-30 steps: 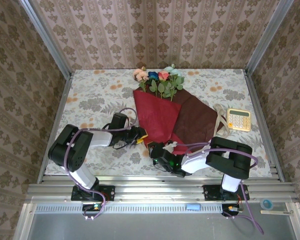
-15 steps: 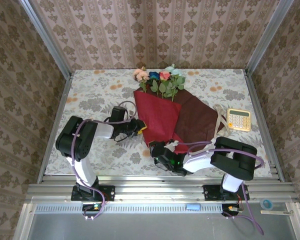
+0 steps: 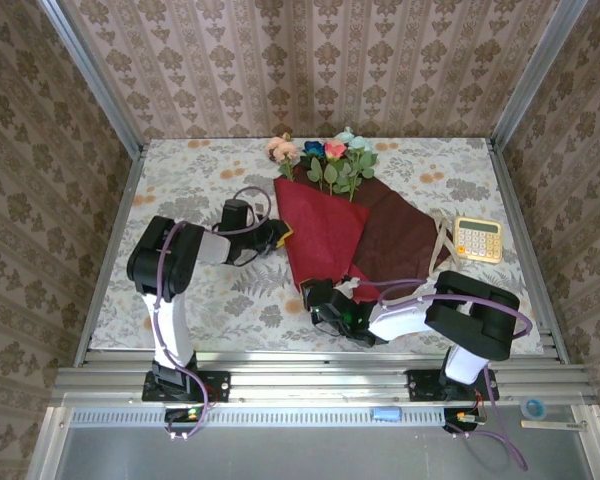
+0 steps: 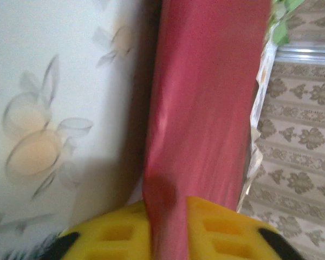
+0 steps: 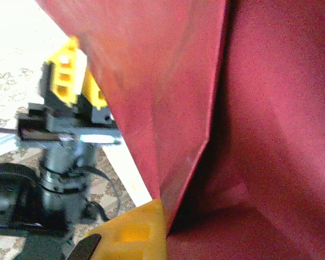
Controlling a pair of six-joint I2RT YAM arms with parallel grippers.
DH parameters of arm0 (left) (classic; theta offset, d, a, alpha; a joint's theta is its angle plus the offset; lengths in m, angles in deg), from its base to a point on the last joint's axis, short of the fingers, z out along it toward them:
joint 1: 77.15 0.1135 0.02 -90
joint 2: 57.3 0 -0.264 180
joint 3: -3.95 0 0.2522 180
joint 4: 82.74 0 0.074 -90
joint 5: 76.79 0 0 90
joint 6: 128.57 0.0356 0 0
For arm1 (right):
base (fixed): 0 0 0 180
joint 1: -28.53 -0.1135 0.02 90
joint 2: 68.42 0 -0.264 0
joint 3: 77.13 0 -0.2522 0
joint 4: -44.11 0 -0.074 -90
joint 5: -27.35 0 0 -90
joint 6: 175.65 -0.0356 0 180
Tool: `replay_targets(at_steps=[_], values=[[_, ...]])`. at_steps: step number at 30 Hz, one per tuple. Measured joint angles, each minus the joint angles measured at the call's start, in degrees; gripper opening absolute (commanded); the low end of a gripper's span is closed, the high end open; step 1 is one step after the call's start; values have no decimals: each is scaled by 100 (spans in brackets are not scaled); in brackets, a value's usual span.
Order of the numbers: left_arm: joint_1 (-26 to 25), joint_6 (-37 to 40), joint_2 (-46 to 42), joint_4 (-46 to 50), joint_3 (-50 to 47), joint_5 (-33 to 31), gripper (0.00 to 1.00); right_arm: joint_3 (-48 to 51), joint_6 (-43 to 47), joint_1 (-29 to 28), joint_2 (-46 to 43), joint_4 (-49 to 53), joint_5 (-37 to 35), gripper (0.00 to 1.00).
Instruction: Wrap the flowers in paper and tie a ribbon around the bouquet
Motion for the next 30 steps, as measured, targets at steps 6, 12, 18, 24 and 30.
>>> replay_targets(at_steps=[6,12,18,24,30], values=[[136,-94,459,-116,588,-177,3,0,0,111,-28,96,319,0],[227,-153,807,-125,931,-35,12,0,-2,264,-162,199,496,0],[396,-116,1029,37,1580,-83,24,-2,0,275,-153,236,752,0],[538,-59,1381,212,1965,-59,0,-2,0,295,-24,133,866,0],[570,-35,1414,540,2173,11,18,-9,0,332,-20,83,929,0]])
